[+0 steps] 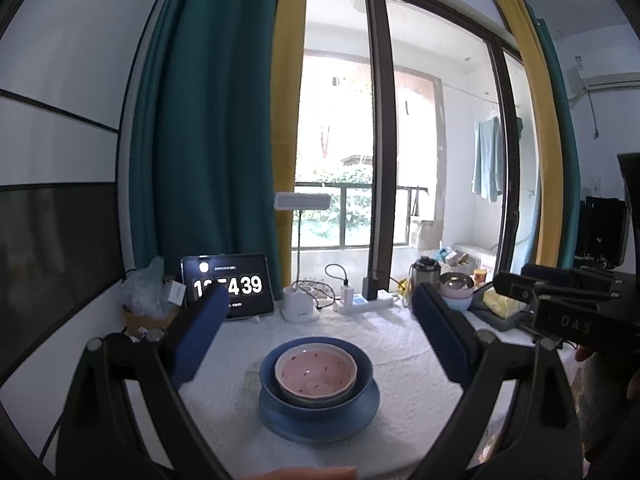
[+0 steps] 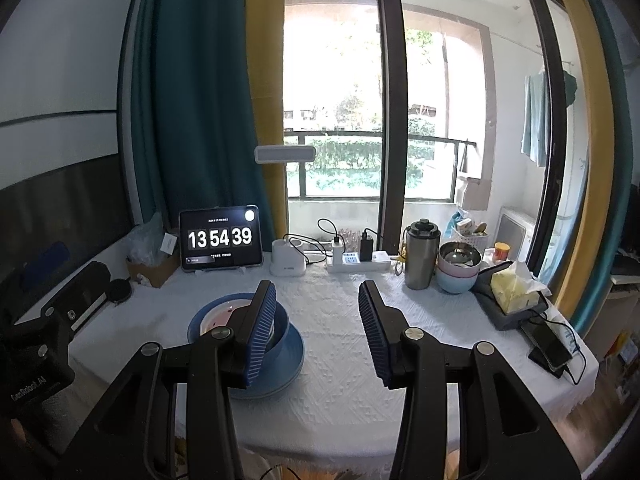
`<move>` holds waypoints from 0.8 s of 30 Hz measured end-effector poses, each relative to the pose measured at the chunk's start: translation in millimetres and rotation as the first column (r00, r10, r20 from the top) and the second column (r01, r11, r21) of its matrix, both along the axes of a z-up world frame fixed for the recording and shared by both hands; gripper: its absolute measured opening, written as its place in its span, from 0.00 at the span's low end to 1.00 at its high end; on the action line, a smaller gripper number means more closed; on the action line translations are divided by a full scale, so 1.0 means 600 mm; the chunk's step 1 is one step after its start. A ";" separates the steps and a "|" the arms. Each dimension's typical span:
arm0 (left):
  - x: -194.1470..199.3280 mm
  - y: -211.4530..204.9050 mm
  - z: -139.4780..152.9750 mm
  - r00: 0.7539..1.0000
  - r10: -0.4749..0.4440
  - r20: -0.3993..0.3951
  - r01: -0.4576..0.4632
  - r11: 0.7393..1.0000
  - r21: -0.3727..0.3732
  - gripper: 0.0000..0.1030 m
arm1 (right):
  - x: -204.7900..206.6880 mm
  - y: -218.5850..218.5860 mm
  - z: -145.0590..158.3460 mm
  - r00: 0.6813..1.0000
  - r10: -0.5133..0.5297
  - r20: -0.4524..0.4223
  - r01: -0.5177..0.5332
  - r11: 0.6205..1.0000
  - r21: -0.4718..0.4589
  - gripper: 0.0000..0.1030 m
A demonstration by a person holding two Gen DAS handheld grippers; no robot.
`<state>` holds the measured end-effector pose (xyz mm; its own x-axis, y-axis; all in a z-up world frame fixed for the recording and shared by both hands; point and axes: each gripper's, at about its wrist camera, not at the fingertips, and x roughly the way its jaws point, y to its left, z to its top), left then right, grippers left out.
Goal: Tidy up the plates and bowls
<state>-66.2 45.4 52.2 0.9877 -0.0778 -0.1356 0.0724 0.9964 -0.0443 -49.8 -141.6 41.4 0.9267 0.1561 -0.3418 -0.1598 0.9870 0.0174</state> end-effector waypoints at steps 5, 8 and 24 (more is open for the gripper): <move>-0.001 0.000 0.002 1.000 -0.001 0.006 0.001 1.000 -0.003 0.91 | 0.000 -0.002 0.004 1.000 -0.006 0.007 0.006 1.000 0.003 0.44; -0.001 0.000 0.002 1.000 -0.001 0.006 0.001 1.000 -0.003 0.91 | 0.000 -0.004 0.003 1.000 -0.007 0.006 0.007 1.000 0.005 0.44; -0.002 -0.002 0.004 1.000 -0.001 -0.003 0.001 1.000 -0.003 0.91 | 0.000 -0.006 0.000 1.000 -0.009 0.003 0.009 1.000 0.009 0.45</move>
<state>-67.4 43.9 54.6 0.9872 -0.0796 -0.1384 0.0736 0.9961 -0.0479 -49.9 -145.4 41.5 0.9292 0.1507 -0.3375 -0.1509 0.9882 0.0259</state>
